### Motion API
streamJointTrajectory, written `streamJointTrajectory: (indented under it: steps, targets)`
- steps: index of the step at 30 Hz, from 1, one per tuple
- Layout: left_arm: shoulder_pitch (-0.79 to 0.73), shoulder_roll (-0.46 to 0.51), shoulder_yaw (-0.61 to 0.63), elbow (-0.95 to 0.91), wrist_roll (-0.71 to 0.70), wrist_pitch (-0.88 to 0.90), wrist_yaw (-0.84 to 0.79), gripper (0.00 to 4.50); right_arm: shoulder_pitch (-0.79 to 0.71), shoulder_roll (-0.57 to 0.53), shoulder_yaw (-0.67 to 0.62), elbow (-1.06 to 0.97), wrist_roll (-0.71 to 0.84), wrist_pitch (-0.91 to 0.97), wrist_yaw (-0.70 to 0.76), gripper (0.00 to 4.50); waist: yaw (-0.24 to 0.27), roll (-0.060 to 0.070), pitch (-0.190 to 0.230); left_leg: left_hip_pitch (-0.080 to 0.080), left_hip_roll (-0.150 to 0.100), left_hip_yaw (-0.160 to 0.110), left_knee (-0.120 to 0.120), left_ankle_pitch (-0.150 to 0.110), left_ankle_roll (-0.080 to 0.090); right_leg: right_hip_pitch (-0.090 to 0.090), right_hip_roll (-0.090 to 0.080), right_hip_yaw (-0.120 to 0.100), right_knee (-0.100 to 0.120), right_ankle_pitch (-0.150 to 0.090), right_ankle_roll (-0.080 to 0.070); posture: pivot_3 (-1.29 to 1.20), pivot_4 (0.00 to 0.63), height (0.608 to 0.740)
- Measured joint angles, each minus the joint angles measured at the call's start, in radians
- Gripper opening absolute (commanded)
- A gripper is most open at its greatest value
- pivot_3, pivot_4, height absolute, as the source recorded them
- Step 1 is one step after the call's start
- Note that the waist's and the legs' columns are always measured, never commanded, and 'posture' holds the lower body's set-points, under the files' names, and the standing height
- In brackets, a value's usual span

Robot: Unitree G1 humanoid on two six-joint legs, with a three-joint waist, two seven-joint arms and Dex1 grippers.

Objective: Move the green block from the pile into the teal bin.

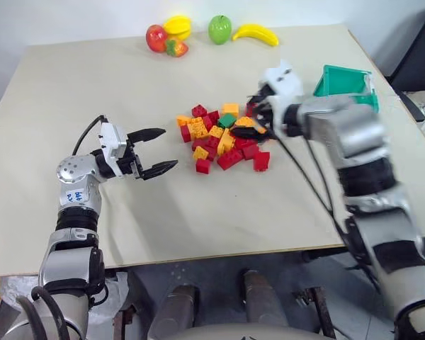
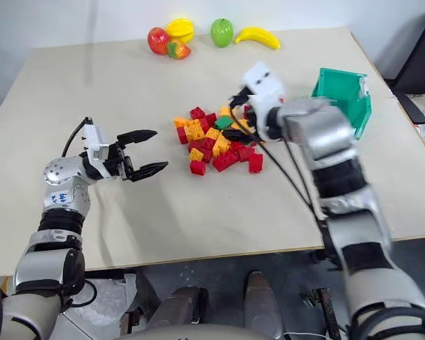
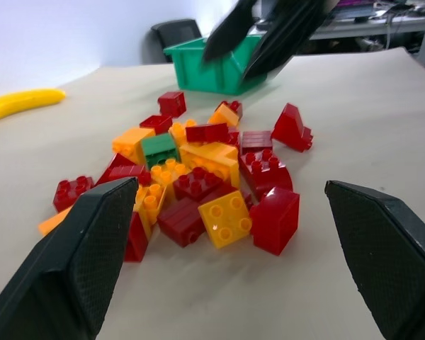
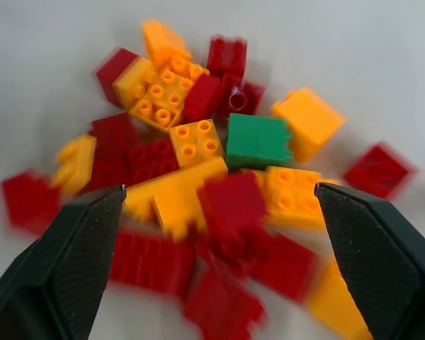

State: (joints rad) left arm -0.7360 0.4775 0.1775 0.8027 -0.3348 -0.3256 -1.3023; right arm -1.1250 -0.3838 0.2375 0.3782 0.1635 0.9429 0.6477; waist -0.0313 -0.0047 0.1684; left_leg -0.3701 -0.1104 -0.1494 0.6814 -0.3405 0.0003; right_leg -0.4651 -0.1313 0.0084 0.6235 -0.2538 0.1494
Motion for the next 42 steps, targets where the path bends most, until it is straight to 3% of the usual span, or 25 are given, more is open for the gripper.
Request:
streamJointTrajectory:
  steps: [8,14,17,28,30,35,37,42]
  targets:
    - [0.006,-0.009,0.000,-0.009,0.000,0.000,0.000,4.50,-0.218,0.157,-0.055,0.575,-0.071,-0.287,-0.124,4.47,-0.011,0.000,0.000,-0.001,-0.001,-0.003,-0.002,-0.001,0.001,0.000,0.000,-0.003,-0.002,0.000,0.000,0.00,0.150,0.740]
    - [0.024,-0.024,0.000,-0.029,-0.001,0.003,0.002,4.50,-0.278,0.235,-0.115,0.809,-0.093,-0.413,-0.159,4.47,-0.033,0.001,0.000,0.000,0.000,-0.002,-0.001,-0.001,0.001,0.000,0.000,-0.002,-0.001,0.000,0.000,0.00,0.150,0.740]
    - [0.025,-0.026,0.000,-0.043,-0.001,0.005,0.008,4.50,-0.289,0.245,-0.135,0.851,-0.108,-0.447,-0.159,3.98,-0.037,0.001,0.000,0.000,0.000,-0.002,-0.001,-0.001,0.000,0.000,0.000,-0.002,0.000,0.000,0.000,0.00,0.150,0.740]
    - [0.026,-0.028,0.000,-0.043,0.000,0.005,0.026,4.50,-0.303,0.258,-0.183,0.894,-0.148,-0.501,-0.151,0.48,-0.057,0.001,0.000,0.001,0.000,-0.002,0.000,-0.001,0.000,0.000,0.000,-0.001,0.001,0.000,0.000,0.00,0.150,0.740]
    - [0.026,-0.031,0.000,-0.044,-0.001,0.005,0.028,4.50,-0.310,0.256,-0.183,0.894,-0.155,-0.504,-0.137,0.05,-0.058,0.001,0.000,0.001,0.001,-0.002,0.000,-0.001,0.000,0.000,0.000,-0.001,0.002,0.000,0.000,0.00,0.150,0.740]
    - [0.030,-0.032,0.000,-0.048,0.000,0.007,0.033,4.50,-0.281,0.252,-0.140,0.889,-0.206,-0.626,-0.034,0.22,-0.056,0.001,0.000,0.000,0.000,-0.002,0.000,-0.001,0.000,0.000,0.000,-0.001,0.002,0.000,0.000,0.00,0.150,0.740]
    - [0.038,-0.032,0.000,-0.051,-0.001,0.008,0.035,4.50,-0.276,0.245,-0.136,0.889,-0.219,-0.642,-0.020,0.67,-0.055,0.001,0.000,0.000,0.000,-0.002,0.000,-0.001,0.000,0.000,0.000,-0.001,0.002,0.000,0.000,0.00,0.150,0.740]
    - [0.043,-0.033,0.000,-0.066,-0.001,0.015,0.042,4.50,-0.276,0.232,-0.137,0.885,-0.224,-0.645,0.020,2.32,-0.056,0.001,0.000,0.000,0.000,-0.002,0.000,-0.001,0.000,0.000,0.000,-0.001,0.002,0.000,0.000,0.00,0.150,0.740]
